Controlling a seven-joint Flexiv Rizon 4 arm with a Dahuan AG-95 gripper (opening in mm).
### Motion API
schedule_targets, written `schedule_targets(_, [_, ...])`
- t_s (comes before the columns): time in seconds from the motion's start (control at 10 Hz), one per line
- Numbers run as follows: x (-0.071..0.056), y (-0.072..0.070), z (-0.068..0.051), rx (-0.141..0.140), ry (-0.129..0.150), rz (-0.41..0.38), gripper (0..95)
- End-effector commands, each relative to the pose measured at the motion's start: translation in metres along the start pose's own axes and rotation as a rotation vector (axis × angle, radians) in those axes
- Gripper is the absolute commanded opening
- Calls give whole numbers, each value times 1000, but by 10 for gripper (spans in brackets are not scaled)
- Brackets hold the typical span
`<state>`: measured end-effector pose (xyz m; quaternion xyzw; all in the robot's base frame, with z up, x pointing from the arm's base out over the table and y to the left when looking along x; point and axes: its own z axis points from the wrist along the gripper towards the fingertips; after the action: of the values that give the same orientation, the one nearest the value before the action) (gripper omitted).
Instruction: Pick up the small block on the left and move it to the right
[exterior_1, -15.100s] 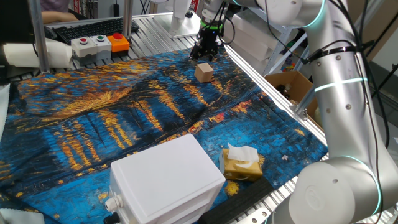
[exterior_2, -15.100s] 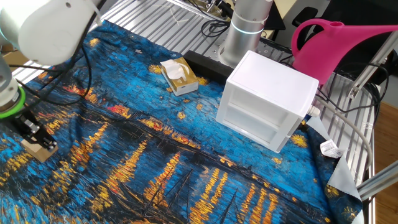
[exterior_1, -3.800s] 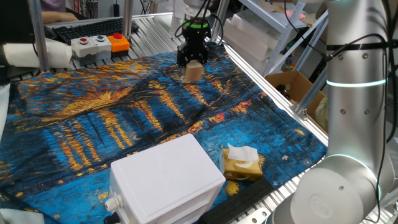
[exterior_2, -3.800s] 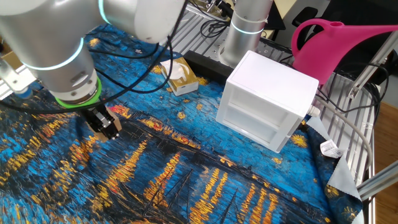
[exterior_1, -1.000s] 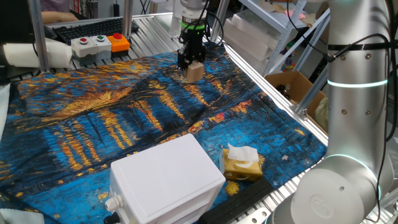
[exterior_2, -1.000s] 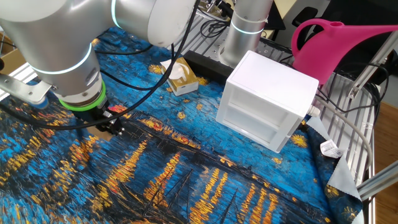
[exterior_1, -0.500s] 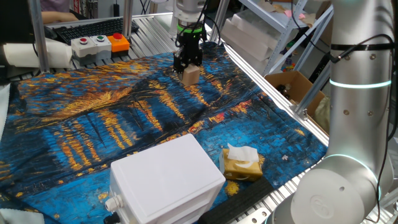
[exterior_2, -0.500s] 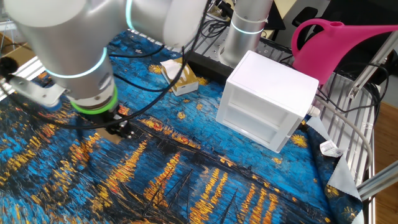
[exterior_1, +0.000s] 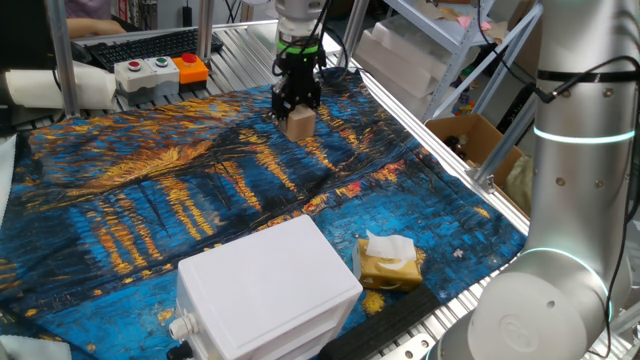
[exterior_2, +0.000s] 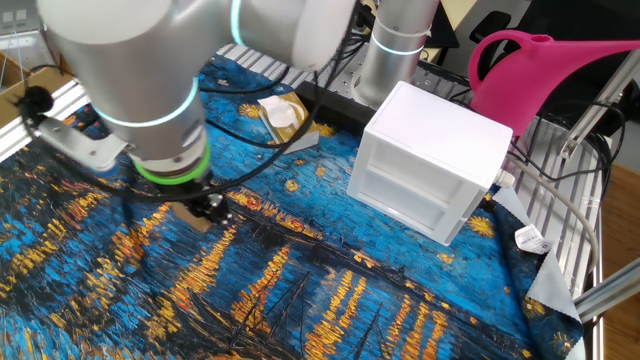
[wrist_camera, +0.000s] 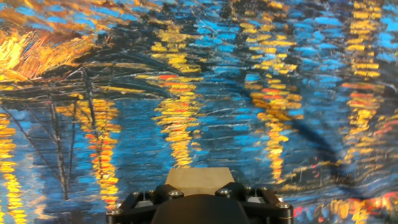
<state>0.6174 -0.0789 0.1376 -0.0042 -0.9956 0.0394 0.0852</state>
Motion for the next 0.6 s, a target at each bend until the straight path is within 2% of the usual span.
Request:
schedule_targets(0.1, [4,6,0,0,3,18,0])
schedule_targets(0.5, [12,17,1,4,4,41,0])
schedule_targets(0.6, [19,25,3,5,4,65,0])
